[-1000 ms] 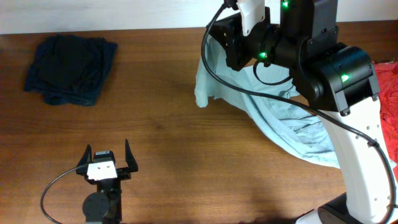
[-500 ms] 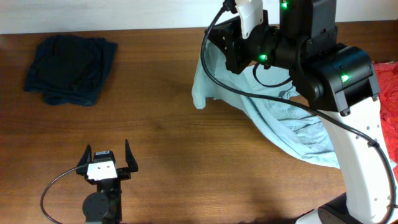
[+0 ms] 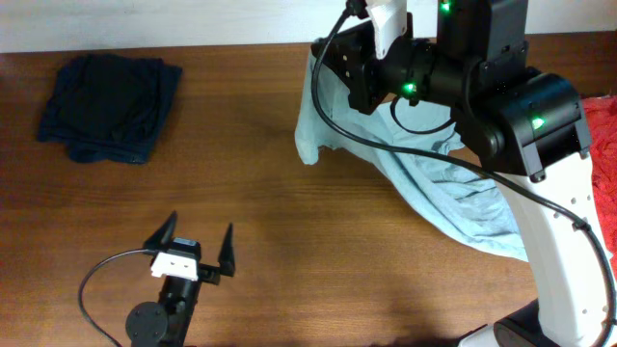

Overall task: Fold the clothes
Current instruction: 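Reach the left gripper to the hanging shirt and grasp its lower edge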

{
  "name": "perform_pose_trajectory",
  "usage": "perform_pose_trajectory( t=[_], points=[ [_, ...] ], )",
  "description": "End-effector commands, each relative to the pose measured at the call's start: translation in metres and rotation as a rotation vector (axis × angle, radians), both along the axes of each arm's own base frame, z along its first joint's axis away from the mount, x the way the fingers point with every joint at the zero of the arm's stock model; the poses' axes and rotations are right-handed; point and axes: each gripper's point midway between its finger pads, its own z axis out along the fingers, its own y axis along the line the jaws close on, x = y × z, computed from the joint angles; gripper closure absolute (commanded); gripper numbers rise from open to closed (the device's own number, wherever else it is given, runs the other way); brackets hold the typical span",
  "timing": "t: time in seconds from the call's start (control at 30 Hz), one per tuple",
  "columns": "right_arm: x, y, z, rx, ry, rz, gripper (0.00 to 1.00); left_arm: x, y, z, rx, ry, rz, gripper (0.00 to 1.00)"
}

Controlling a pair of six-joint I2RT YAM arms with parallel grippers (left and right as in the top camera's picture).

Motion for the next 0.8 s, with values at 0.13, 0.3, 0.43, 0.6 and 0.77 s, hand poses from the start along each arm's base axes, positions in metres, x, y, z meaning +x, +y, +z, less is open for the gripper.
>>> perform_pose_trajectory(
  t=[0.13,0.3,0.43,0.6,0.77],
  points=[
    [-0.024,0.002,0.039,0.098,-0.050,0.043,0.96,-0.014,-0.043,-0.017,0.005,0.074,-0.275,0.01],
    [-0.033,0.009,0.050,0.145,-0.057,0.109,0.96,-0.012,-0.046,-0.033,-0.004,0.150,-0.295,0.00],
    [-0.035,0.011,0.060,0.187,-0.060,0.119,0.96,-0.011,-0.051,-0.035,-0.009,0.163,-0.325,0.01],
    [-0.035,0.011,0.060,0.188,-0.063,0.121,0.96,-0.006,-0.045,-0.025,-0.013,0.120,-0.286,0.01],
    [-0.035,0.010,0.061,0.189,-0.066,0.120,0.96,-0.014,-0.060,0.021,-0.008,-0.048,-0.389,0.01]
  ],
)
